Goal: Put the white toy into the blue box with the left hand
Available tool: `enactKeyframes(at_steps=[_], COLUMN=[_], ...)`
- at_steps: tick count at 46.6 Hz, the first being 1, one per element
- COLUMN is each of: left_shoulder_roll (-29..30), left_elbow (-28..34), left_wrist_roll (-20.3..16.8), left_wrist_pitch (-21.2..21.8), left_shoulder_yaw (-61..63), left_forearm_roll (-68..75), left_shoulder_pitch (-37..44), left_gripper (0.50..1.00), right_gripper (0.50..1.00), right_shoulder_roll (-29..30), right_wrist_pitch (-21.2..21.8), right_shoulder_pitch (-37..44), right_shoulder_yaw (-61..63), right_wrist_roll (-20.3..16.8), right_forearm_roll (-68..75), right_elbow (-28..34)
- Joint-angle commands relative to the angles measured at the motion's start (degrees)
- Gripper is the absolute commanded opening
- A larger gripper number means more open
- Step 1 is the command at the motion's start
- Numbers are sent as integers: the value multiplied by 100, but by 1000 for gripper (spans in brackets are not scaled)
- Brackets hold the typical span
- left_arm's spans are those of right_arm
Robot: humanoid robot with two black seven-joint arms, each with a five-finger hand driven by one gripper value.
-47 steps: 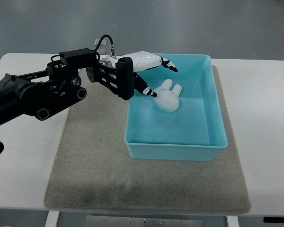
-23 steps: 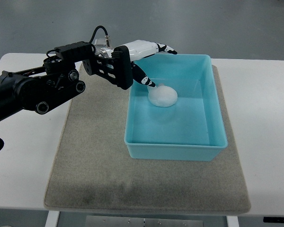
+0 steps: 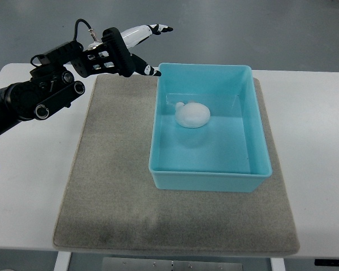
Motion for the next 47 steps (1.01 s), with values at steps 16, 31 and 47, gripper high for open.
enactKeyframes(at_steps=[16,31,47], left_shoulder_roll=[11,-33,-33], left_elbow=[544,728,860], left_wrist_roll=[-3,50,190], left_wrist_pitch=[450,450,371], left_shoulder_yaw=[16,16,16], left_forearm_roll=[-989,-2729,-4839], left_shoulder_pitch=[43,52,61], left_gripper=[992,992,994], right_gripper=[936,936,936], right_shoulder_roll=[0,0,0], right_wrist_pitch=[-1,-1,-1], right_shoulder_pitch=[0,0,0], right_shoulder_yaw=[0,0,0], right_wrist_roll=[3,-6,3], right_forearm_roll=[0,0,8], right_elbow=[8,0,0])
